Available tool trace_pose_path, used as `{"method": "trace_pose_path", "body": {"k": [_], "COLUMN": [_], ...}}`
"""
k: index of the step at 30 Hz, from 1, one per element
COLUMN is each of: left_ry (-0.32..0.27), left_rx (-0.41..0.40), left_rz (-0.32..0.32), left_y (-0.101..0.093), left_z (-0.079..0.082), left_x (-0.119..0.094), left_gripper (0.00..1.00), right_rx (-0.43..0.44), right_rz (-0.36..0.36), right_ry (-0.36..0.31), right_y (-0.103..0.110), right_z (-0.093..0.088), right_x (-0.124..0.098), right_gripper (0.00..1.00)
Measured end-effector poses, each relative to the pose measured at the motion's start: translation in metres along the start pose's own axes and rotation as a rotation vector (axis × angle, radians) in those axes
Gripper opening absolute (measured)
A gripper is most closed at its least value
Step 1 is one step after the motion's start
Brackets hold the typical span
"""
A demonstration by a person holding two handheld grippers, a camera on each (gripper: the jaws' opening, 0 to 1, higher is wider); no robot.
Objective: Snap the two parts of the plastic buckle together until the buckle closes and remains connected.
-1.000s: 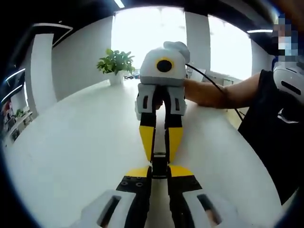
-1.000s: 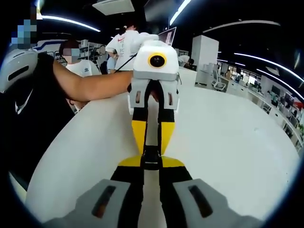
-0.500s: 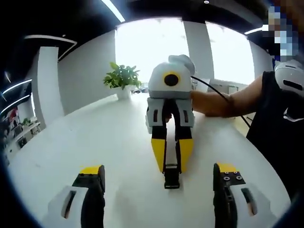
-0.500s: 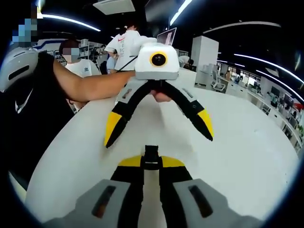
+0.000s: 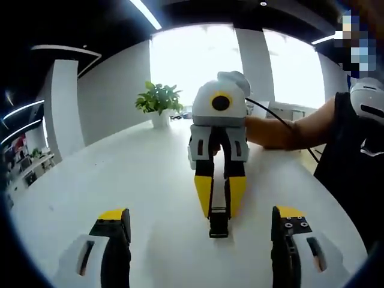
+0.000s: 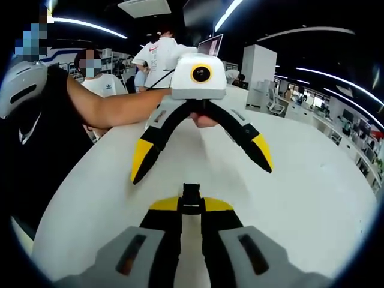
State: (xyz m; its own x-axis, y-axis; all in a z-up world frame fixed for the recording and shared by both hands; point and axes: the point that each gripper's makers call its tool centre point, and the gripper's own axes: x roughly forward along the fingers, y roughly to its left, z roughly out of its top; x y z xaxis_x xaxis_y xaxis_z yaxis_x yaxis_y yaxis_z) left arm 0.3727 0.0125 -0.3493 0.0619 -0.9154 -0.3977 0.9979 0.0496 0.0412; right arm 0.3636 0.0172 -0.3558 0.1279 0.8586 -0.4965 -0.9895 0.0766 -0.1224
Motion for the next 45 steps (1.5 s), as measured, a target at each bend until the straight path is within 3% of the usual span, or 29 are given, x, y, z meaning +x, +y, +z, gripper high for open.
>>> {"method": "trace_pose_path", "body": {"k": [7,11,20,27,45], "left_ry": [0.000,-0.006,0.006,-0.017,-0.010], "left_rx": [-0.012,-0.020,-0.046,-0.033,-0.043], "left_rz": [0.028,0.023,0.030,0.050,0.048], "left_y": [0.004,-0.004,0.000,0.002,0.003], "left_z": [0.001,0.002,-0.005,0.003,0.001], "left_x": [-0.002,0.001,0.000,-0.006,-0.006], "left_gripper": [0.99,0.99,0.99,0.99,0.99], "right_rx": [0.025,0.024,0.024,0.036,0.036], "right_rz": [0.033,0.031,0.037,0.042,0.041], "right_ry": [-0.007,-0.002,-0.002,0.000,0.002], "right_y": [-0.003,-0.012,-0.024,-0.030,-0.054], "right_z": [0.002,0.001,0.003,0.000,0.004], "right_x": [-0.001,-0.001,0.000,-0.003,0.002], "right_gripper": [0.09,0.09,0.10,0.10,0.10]}}
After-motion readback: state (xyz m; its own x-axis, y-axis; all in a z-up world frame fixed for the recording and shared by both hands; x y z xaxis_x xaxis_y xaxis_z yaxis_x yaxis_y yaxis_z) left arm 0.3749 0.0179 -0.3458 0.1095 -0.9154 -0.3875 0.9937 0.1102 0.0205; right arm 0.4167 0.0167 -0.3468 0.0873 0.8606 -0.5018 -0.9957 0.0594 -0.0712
